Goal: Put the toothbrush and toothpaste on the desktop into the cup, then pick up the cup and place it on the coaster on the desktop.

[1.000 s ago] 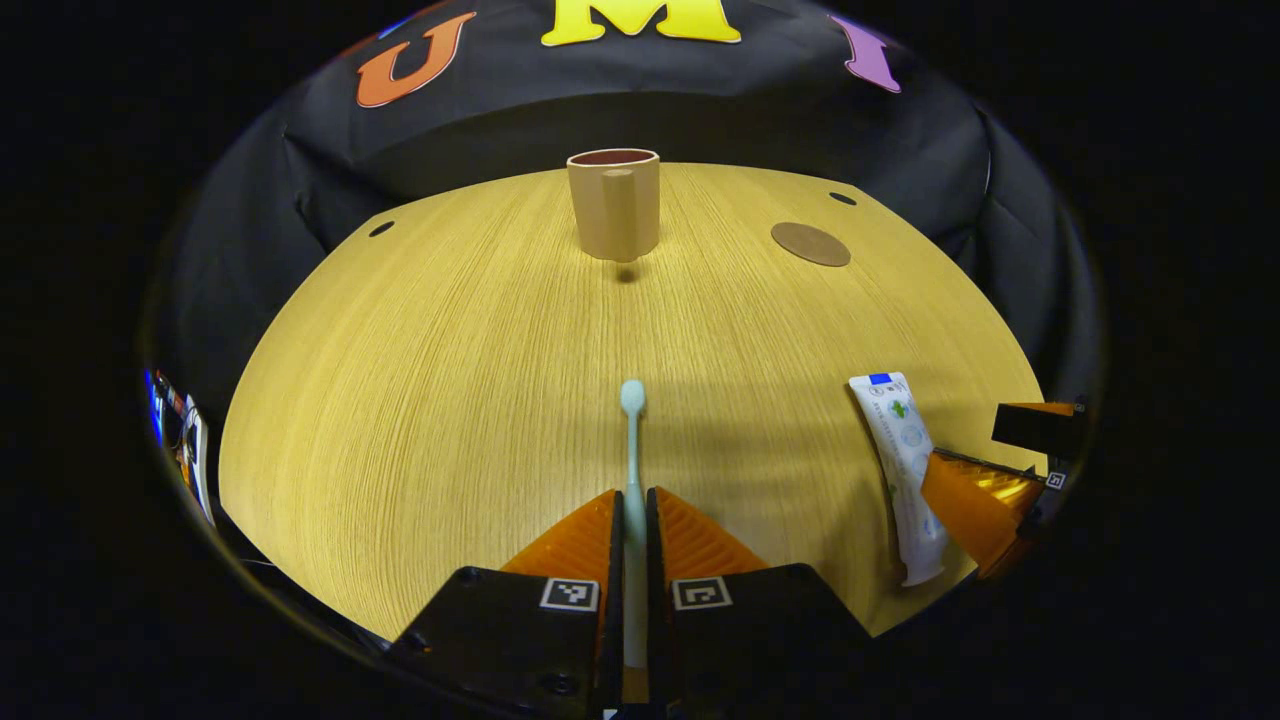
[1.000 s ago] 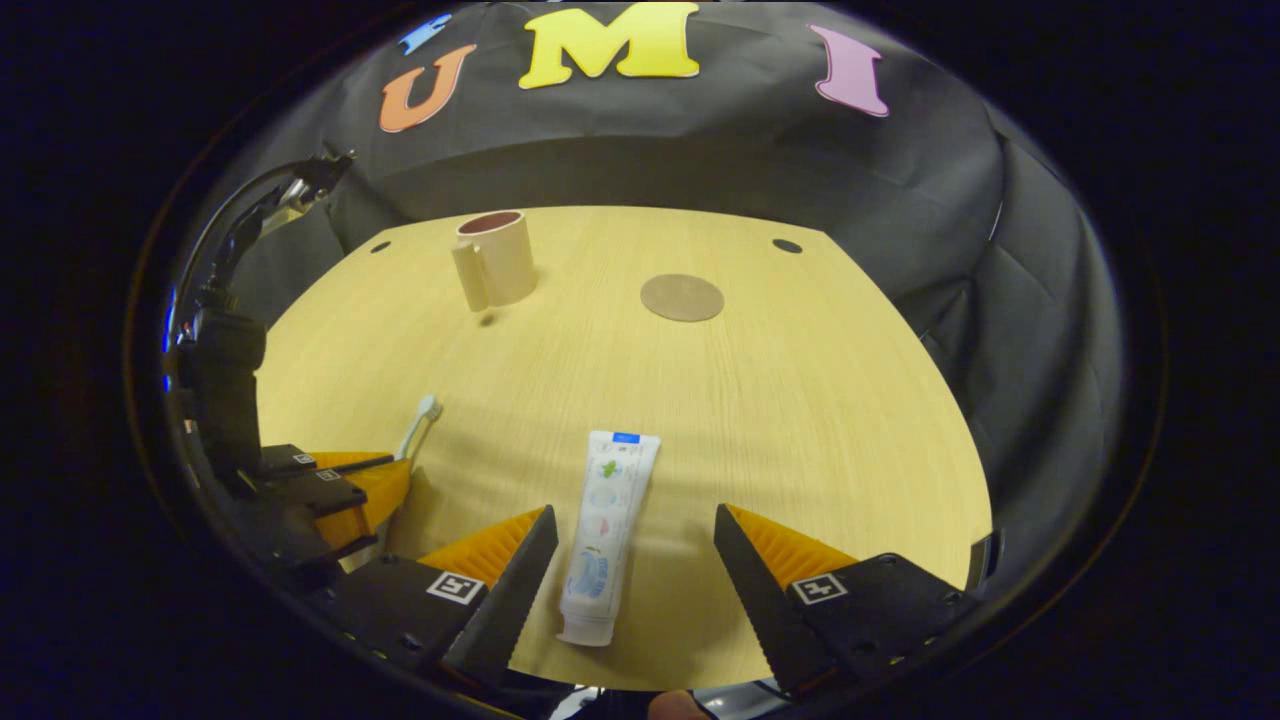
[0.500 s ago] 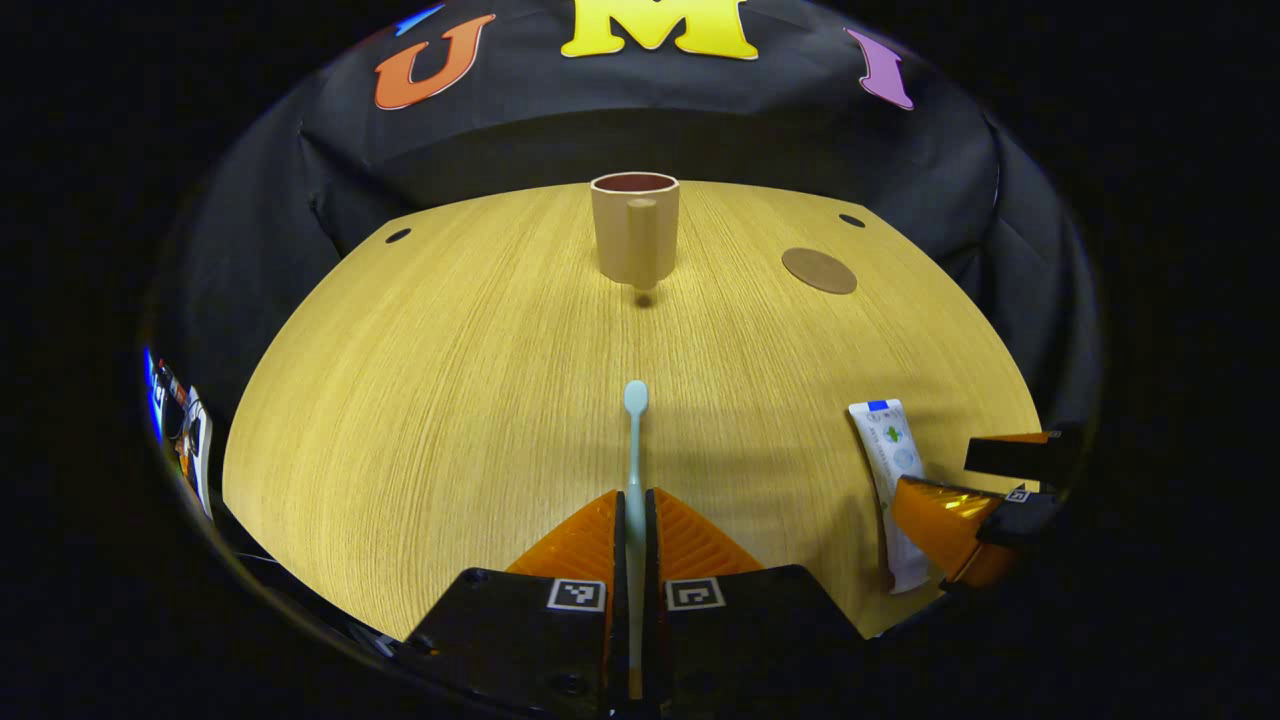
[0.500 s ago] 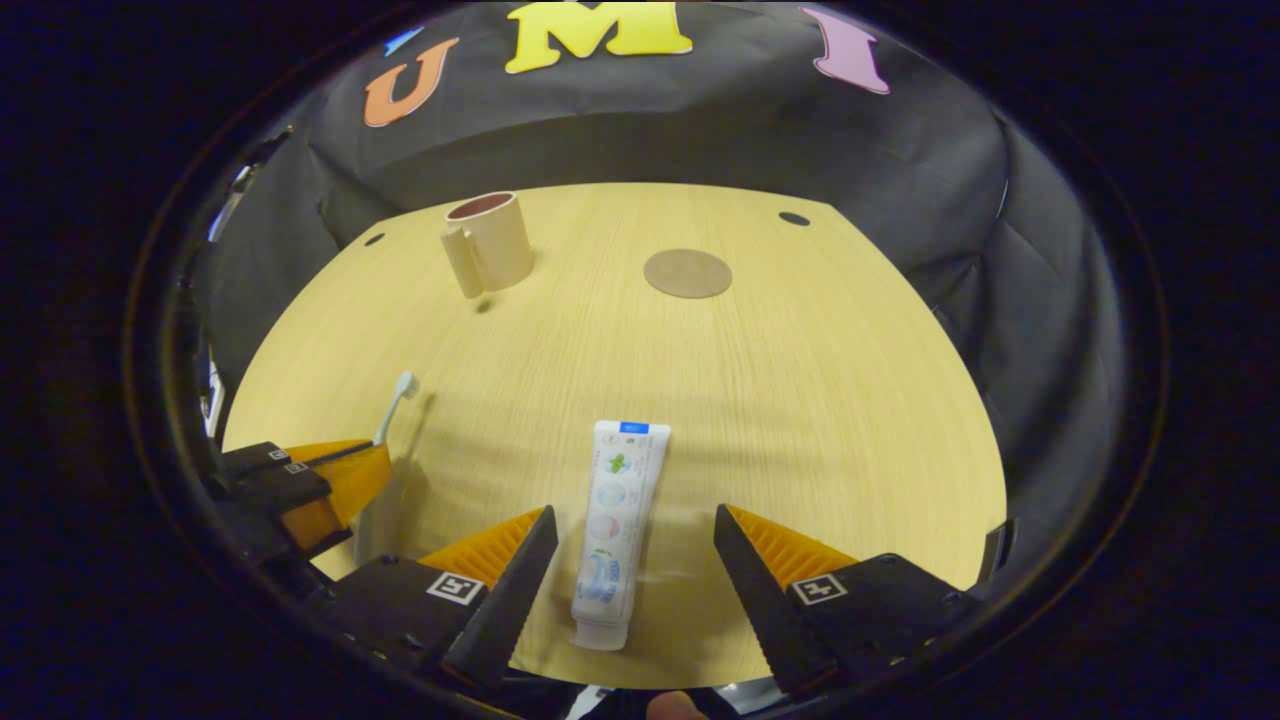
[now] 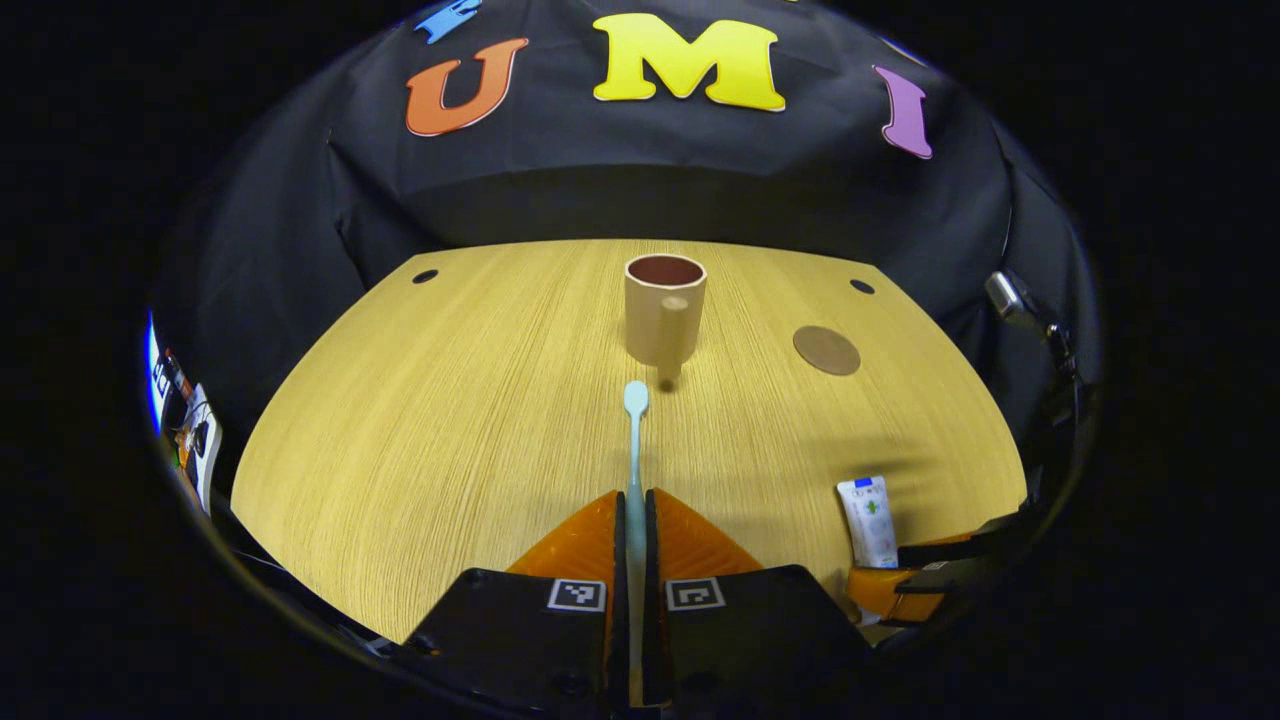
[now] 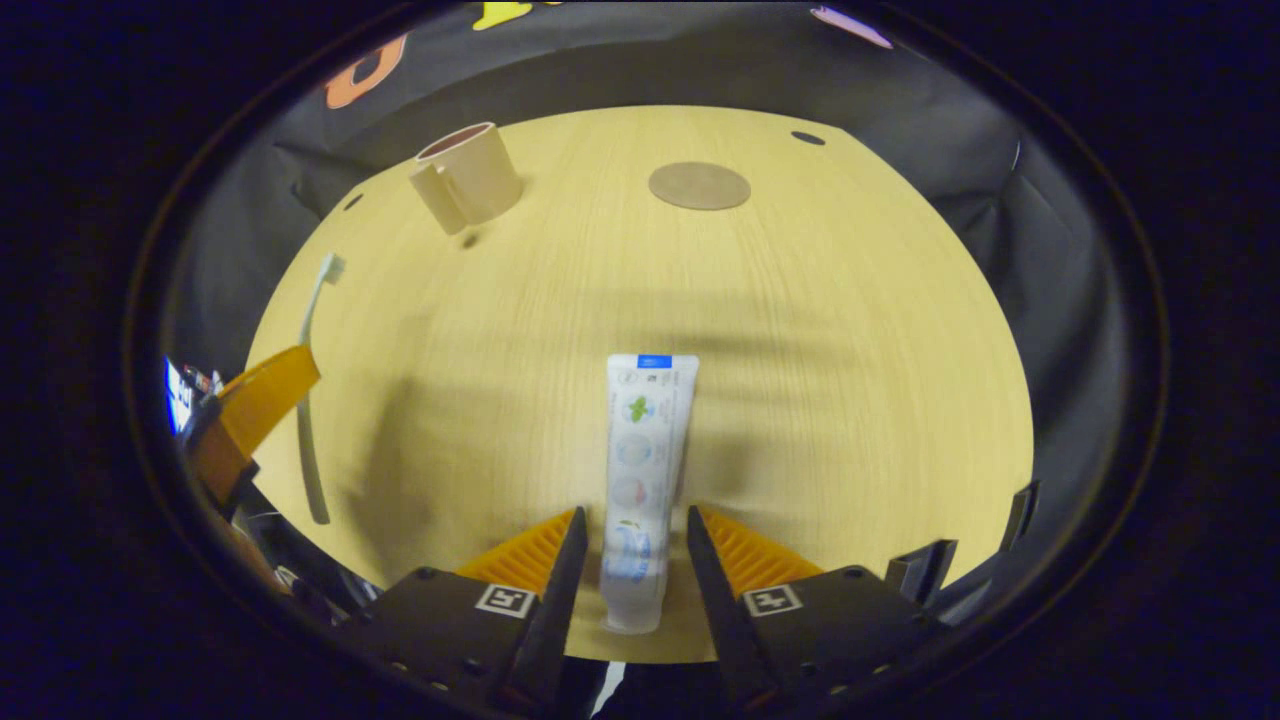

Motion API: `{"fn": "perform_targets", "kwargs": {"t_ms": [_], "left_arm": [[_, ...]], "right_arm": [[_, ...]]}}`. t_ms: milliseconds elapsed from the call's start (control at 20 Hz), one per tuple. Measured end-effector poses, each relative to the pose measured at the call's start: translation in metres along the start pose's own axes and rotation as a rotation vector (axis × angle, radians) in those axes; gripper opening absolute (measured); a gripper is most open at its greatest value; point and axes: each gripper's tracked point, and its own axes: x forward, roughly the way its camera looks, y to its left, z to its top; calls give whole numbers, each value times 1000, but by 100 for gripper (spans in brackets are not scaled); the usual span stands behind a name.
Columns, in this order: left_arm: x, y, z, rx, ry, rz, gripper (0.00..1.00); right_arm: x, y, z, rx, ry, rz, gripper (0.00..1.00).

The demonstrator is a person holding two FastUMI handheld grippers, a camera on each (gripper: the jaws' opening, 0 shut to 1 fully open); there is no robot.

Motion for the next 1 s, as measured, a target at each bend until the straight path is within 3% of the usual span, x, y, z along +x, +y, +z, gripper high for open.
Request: {"fn": "perform_targets", "kwargs": {"t_ms": [50,300,700,1000], "left_arm": [[-1,1,9,1,-25,-2,8],[1,6,64,-11,-181,-15,8],[37,11,178,-17,-420,-34,7],[76,0,225,-18,-599,-94,7]], "right_arm": [[0,1,0,7,16,2,46],[-3,-1,2,-3,23,18,32],[-26,0,20,2,-40,85,31],[-43,-10,32,29,-77,96,31]]}}
